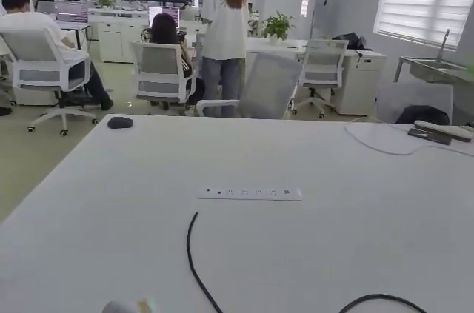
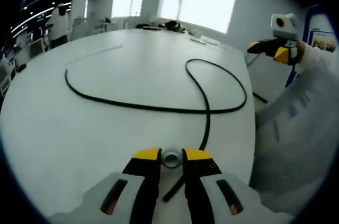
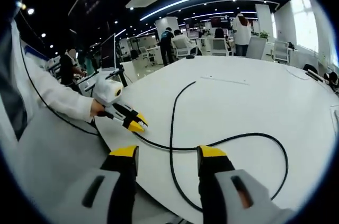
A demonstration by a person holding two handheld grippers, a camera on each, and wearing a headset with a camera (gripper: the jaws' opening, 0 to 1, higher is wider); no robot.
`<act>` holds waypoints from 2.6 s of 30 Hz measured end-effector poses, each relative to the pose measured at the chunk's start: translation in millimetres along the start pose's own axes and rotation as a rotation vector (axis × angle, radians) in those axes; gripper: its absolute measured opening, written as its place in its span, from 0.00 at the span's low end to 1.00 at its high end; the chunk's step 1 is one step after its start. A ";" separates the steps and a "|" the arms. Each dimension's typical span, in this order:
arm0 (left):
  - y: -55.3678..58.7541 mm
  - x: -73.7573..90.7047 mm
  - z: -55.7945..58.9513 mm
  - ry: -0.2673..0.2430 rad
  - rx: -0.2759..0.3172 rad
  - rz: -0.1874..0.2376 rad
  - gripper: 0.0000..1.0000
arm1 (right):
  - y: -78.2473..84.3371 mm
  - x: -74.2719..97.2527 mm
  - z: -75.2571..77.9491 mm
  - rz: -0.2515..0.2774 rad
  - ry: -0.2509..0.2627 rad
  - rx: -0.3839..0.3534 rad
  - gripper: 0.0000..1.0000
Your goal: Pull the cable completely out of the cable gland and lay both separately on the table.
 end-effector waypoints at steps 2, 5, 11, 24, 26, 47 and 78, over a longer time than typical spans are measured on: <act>5.5 -1.2 -1.3 -0.004 0.000 -0.015 0.17 | 0.5 -0.1 1.3 -0.010 0.009 0.002 0.46; 5.4 -1.0 -0.5 -0.004 -0.009 0.006 0.17 | -2.9 0.0 2.2 -0.005 0.012 0.000 0.46; 5.6 -1.0 -0.4 -0.010 0.037 0.028 0.17 | -6.8 -6.6 -4.7 0.005 0.002 -0.018 0.46; -55.1 45.3 38.3 0.154 0.154 0.144 0.67 | -12.7 -1.2 -12.3 -0.022 -0.048 -0.028 0.50; -70.1 66.0 45.6 0.137 0.090 0.183 0.78 | -11.4 3.4 -9.8 -0.036 -0.052 -0.020 0.51; -56.2 180.4 85.9 -0.088 -0.006 0.161 0.82 | 18.4 34.2 -2.4 -0.168 -0.028 -0.059 0.57; -65.5 176.3 88.2 -0.093 0.024 0.222 0.76 | 29.7 24.8 -14.1 -0.231 -0.064 -0.045 0.56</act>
Point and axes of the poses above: the centre of the closed fingertips' face, and the gripper's own axes: x roughly backward along the fingers, z roughly to its right, y roughly out of its underside, the point moved 2 cm from there along x, roughly backward along the fingers, and after that the axes turned 13 degrees about y, right-handed, at the moved point
